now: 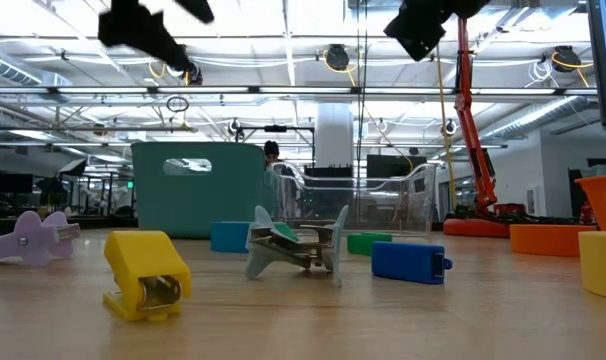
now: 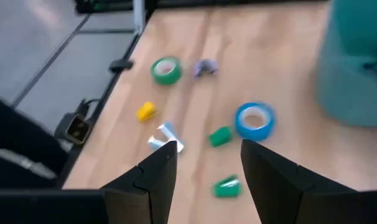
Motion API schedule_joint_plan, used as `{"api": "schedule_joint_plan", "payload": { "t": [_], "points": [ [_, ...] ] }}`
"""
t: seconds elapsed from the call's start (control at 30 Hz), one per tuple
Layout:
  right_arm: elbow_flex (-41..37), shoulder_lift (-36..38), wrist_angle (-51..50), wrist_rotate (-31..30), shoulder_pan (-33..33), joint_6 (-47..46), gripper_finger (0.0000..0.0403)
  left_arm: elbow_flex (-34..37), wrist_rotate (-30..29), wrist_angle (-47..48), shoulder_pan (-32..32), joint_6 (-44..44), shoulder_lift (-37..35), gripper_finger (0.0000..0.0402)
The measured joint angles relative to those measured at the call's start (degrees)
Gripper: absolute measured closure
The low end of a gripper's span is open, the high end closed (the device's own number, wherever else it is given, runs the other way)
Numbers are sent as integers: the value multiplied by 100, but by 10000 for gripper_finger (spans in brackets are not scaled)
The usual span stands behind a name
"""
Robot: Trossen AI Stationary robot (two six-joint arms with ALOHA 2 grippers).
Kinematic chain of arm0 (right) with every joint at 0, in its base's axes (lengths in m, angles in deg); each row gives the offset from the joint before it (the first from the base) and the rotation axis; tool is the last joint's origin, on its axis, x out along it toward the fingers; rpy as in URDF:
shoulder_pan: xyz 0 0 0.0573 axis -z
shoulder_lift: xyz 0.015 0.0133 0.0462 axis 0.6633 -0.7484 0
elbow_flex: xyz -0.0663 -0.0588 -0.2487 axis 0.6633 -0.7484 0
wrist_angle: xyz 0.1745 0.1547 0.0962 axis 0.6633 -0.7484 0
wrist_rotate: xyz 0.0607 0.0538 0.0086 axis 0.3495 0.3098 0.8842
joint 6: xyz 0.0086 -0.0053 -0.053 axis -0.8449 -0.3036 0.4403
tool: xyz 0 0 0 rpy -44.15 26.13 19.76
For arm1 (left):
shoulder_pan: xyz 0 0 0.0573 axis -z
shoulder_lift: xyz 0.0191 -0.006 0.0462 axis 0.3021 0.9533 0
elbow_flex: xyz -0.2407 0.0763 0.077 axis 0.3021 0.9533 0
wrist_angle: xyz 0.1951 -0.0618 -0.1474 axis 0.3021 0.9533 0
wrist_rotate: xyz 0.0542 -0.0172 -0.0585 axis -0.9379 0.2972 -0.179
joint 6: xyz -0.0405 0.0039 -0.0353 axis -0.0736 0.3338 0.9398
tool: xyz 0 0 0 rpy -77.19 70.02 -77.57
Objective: Pick and place Stapler, Stapler remover, tape
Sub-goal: Put the right mini green stapler into the blue bin
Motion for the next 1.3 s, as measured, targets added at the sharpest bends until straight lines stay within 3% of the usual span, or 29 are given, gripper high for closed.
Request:
{"api": "schedule_joint_plan", "payload": {
  "t": [0.2,0.43,0.73,0.93,1.3],
  "points": [
    [-2,-605,58,-265,-266,-647,232,1100,358,-944,-378,-89,-604,50],
    [-2,-1220,205,-284,-254,-2155,232,2031,504,-980,-631,-517,-1700,50],
    [4,-1702,847,-402,-254,-3248,232,2711,1376,-1141,-1108,-1523,-3155,50],
    [-4,-1698,638,-879,-254,-3736,232,2899,1904,-1099,-1369,-1953,-3429,50],
    [23,-2246,639,-852,-377,-4808,232,2911,2202,-929,-1787,-2553,-3397,50]
  ]
}}
